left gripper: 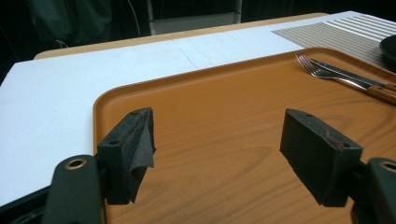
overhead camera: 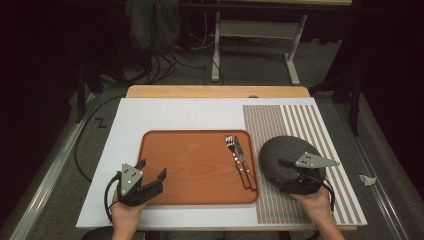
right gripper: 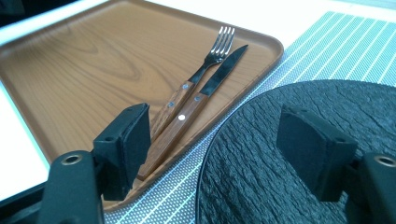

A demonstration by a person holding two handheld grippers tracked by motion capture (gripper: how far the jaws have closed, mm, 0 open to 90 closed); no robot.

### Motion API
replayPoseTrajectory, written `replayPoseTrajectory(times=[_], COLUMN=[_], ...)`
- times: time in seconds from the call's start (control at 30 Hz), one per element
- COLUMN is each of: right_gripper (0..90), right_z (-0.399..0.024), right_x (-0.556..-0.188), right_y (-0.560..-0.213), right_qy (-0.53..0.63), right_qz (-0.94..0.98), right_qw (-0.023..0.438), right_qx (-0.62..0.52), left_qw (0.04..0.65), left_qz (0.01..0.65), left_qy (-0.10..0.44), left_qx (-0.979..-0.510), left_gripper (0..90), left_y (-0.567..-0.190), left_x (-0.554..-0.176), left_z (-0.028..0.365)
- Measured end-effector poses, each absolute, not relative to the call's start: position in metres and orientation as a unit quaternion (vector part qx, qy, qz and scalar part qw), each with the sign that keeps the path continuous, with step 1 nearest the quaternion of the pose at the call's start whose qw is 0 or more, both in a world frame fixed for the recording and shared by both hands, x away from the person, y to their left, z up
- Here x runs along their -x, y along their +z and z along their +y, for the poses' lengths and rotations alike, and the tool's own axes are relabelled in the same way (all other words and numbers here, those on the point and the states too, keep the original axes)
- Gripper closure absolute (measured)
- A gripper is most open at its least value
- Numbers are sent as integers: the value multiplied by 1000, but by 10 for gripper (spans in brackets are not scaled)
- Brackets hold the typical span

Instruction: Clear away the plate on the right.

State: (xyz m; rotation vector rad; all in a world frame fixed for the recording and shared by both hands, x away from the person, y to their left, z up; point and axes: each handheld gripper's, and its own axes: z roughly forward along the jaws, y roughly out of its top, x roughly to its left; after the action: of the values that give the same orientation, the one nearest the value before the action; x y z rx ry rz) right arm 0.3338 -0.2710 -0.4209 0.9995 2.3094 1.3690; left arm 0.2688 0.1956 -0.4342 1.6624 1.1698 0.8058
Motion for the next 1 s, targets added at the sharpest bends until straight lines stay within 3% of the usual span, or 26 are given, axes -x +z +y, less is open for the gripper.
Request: replayPoseTrajectory(times=[0.67, 1.0], right_gripper=[251, 209], right_z=[-305, -296], right_x=[-314, -312], right_y=[-429, -428], right_qy=[522, 501], right_qz=[758, 784], right_qw=[135, 138], right_qx=[-367, -338], left_qw=[458, 459], left_qz=[475, 475], left_qy=[327, 328], left_qx=[-676, -675], left_gripper=[266, 266], left_y=[-434, -434], left_x=[-269, -269], left_z=[195, 196])
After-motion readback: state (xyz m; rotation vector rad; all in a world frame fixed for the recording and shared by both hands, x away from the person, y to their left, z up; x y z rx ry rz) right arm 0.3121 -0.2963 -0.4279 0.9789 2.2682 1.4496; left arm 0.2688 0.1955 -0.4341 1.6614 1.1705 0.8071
